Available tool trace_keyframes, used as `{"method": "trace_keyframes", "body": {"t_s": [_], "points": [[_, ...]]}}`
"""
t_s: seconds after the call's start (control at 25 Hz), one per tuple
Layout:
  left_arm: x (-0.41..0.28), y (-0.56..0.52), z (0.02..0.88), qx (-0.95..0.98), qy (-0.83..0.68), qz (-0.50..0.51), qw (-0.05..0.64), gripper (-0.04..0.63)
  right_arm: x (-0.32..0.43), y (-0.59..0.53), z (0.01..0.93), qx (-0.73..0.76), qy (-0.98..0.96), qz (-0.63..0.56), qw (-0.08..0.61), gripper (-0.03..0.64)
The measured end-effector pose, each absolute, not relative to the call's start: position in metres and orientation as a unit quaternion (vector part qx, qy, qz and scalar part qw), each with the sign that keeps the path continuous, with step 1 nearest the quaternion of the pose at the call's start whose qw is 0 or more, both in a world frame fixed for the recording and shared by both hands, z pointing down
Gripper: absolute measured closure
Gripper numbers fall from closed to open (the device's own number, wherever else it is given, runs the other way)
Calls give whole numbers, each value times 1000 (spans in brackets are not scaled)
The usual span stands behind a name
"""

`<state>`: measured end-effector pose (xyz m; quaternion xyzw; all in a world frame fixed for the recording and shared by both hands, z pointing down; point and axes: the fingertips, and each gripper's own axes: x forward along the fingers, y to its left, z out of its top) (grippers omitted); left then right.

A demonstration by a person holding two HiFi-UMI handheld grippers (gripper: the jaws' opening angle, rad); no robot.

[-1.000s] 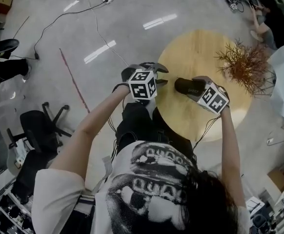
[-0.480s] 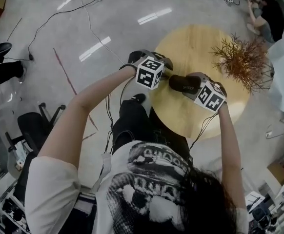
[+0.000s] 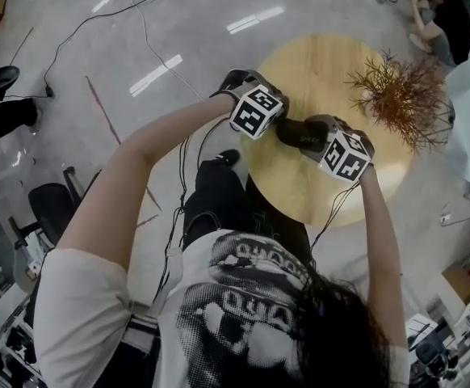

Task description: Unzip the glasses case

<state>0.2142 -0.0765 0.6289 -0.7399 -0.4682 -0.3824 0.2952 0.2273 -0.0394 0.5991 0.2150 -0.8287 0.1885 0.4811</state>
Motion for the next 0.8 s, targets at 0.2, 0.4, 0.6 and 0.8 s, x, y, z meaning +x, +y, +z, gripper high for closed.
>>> {"method": "trace_keyframes", "body": {"t_s": [0.2, 0.4, 0.6, 0.8], "points": [[211, -80, 631, -752, -451, -399, 268, 583, 229, -43, 599, 224, -835, 200, 461, 334], [207, -81, 631, -775, -416, -410, 242, 583, 230, -44, 599, 230, -838, 215, 445, 334], [192, -72, 629, -804, -377, -418, 191, 583, 230, -43, 601, 243, -836, 226, 437, 333], [187, -65, 627, -847, -295, -423, 131, 583, 230, -42, 601, 263, -829, 249, 427, 333]]}}
